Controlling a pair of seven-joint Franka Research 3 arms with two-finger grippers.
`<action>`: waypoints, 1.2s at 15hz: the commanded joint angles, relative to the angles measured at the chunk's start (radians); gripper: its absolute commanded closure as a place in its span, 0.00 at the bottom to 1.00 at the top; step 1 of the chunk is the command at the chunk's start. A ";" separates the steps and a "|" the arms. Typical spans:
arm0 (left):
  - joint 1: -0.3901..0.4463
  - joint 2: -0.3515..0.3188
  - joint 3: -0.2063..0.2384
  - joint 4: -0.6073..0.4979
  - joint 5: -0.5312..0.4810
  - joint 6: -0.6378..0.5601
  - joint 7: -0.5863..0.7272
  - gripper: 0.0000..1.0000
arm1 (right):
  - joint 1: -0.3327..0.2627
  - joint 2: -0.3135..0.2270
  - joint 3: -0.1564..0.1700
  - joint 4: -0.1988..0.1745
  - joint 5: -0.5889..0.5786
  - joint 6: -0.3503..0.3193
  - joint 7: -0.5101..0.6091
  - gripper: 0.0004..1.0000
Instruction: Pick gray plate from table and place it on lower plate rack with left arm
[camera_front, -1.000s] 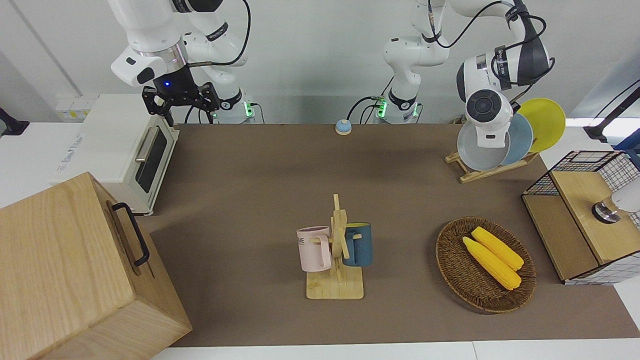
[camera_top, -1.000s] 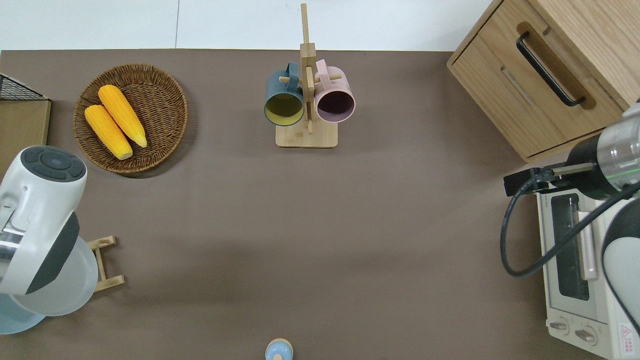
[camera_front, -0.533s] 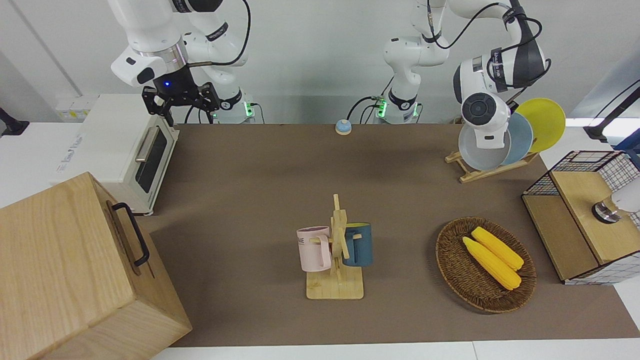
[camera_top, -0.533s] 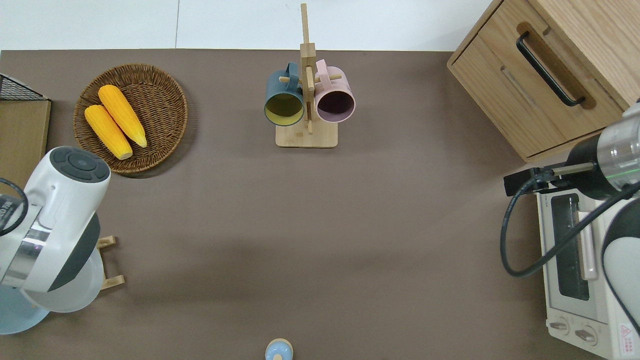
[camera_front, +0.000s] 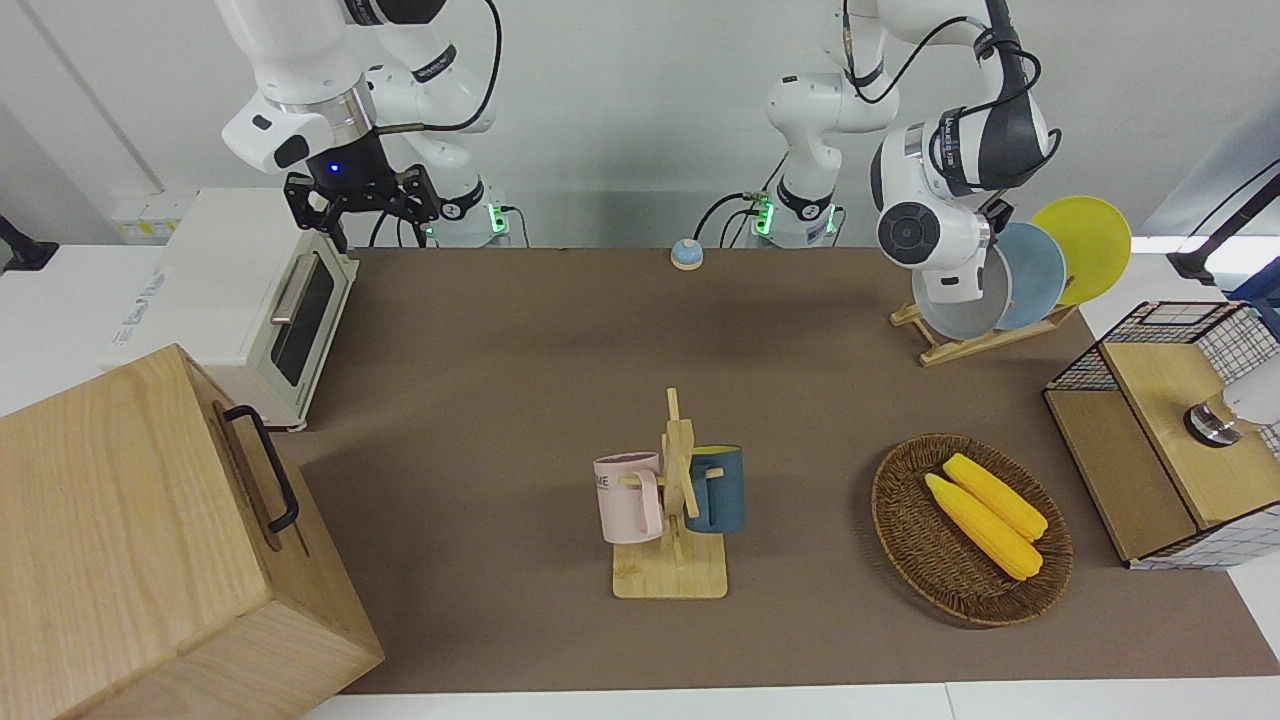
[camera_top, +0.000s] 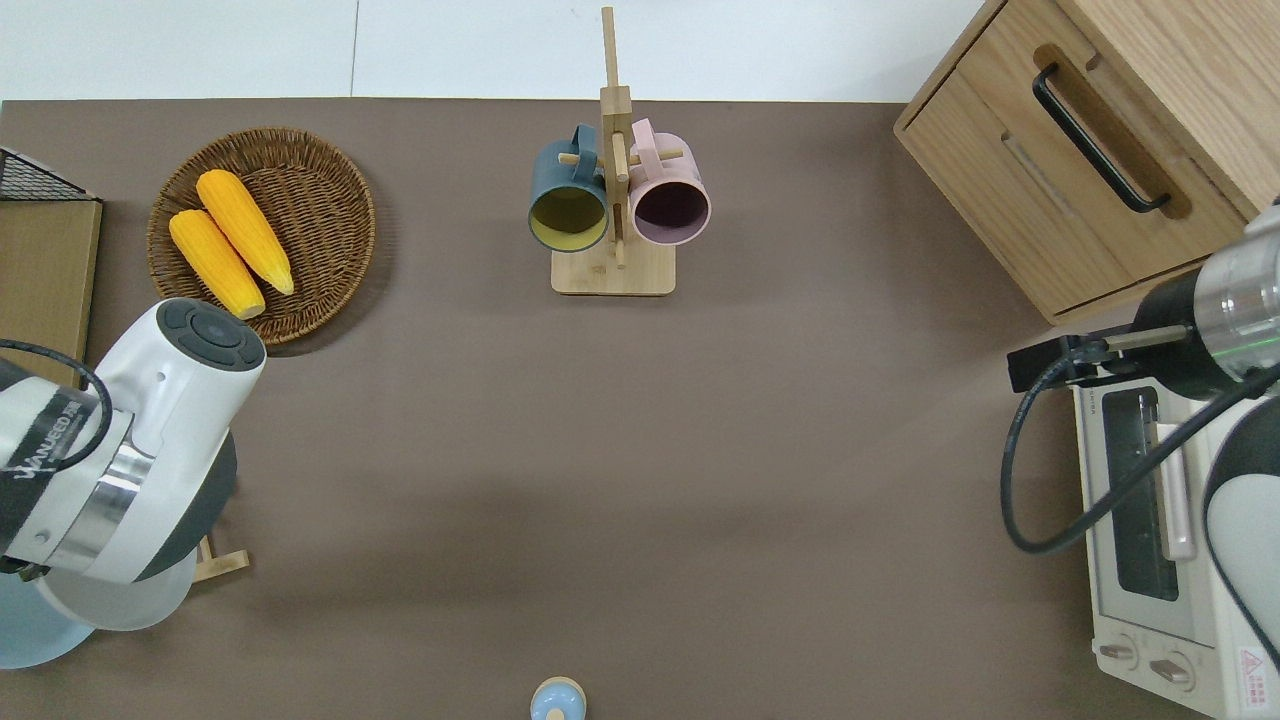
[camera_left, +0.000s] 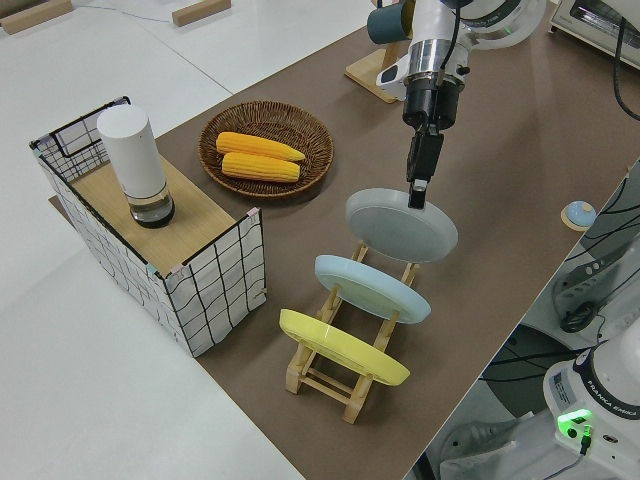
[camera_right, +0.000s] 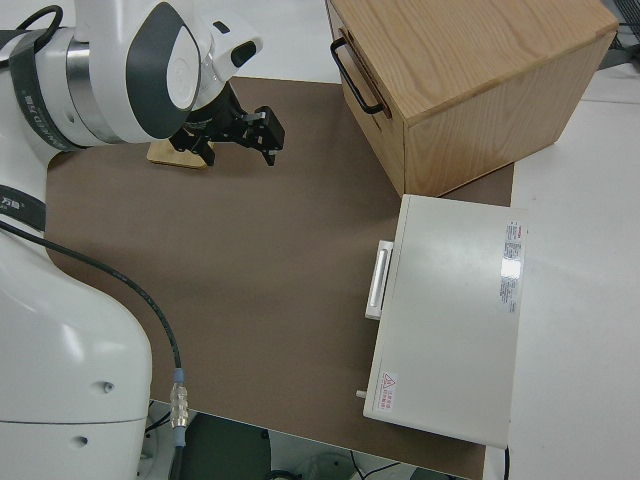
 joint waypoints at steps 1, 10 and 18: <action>-0.006 0.003 -0.001 -0.005 0.033 -0.024 -0.019 1.00 | -0.026 -0.002 0.024 0.010 -0.002 -0.017 0.014 0.02; -0.008 0.044 -0.016 -0.016 0.018 -0.023 -0.113 1.00 | -0.026 -0.002 0.024 0.010 -0.002 -0.017 0.014 0.02; -0.008 0.053 -0.027 -0.016 -0.062 0.013 -0.122 0.91 | -0.026 -0.002 0.024 0.010 -0.002 -0.017 0.014 0.02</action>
